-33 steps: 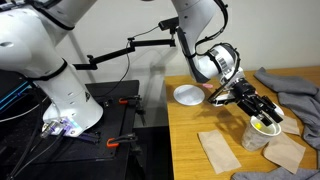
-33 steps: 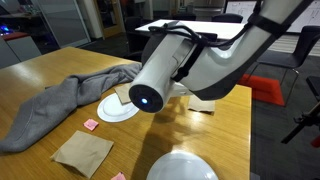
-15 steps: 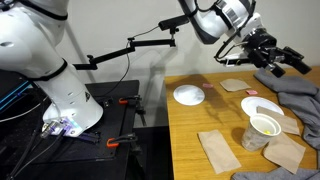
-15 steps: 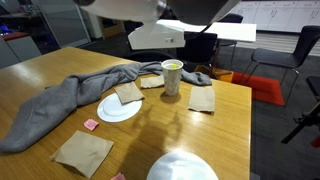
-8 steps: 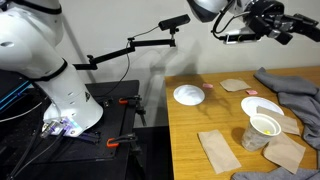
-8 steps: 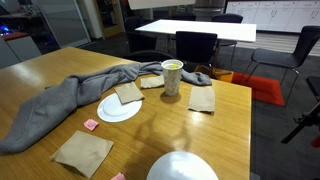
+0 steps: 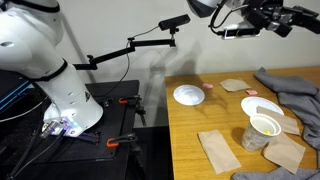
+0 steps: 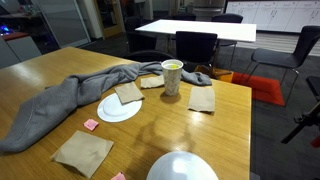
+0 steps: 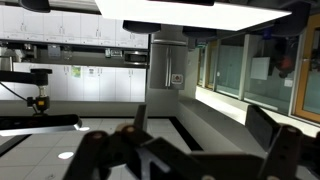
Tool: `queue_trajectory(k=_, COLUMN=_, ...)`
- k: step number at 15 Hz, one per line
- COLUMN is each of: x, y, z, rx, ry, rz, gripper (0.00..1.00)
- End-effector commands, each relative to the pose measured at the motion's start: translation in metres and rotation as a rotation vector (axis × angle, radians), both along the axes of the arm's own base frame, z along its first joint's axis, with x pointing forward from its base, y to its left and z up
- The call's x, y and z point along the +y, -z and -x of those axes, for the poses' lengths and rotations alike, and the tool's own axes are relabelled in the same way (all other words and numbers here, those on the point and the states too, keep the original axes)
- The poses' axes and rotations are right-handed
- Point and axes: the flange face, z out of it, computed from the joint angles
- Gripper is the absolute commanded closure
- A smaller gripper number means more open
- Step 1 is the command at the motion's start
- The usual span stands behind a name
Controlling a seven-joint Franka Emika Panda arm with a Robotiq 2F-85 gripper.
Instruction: Put the marker in the cup
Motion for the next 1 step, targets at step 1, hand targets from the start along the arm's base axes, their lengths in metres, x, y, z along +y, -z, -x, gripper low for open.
queue_trajectory(k=1, x=0.0008, y=-0.0001, z=-0.0002, rx=0.001, ry=0.001, rz=0.0, gripper=0.0)
